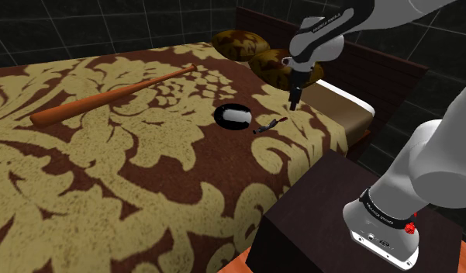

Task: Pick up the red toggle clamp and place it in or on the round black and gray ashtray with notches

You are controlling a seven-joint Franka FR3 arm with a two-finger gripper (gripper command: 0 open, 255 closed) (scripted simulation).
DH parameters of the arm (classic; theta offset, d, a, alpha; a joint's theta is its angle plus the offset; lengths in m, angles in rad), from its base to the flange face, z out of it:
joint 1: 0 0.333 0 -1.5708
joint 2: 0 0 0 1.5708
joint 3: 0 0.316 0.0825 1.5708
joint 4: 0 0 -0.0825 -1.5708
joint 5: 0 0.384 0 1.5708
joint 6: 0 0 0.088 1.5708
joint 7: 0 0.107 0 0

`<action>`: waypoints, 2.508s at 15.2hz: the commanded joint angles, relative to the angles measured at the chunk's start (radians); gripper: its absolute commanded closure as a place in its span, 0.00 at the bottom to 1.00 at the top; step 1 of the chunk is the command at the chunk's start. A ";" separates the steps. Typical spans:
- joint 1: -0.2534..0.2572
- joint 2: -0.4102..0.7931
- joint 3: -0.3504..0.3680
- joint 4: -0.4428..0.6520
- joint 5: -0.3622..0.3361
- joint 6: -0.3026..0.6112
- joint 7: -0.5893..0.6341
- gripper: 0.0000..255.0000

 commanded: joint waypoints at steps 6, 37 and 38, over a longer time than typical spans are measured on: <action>-0.067 0.324 0.065 0.194 0.185 0.039 -0.305 0.00; -0.102 0.449 0.118 0.240 0.243 0.096 -0.388 1.00; -0.099 0.438 0.114 0.239 0.237 0.086 -0.384 1.00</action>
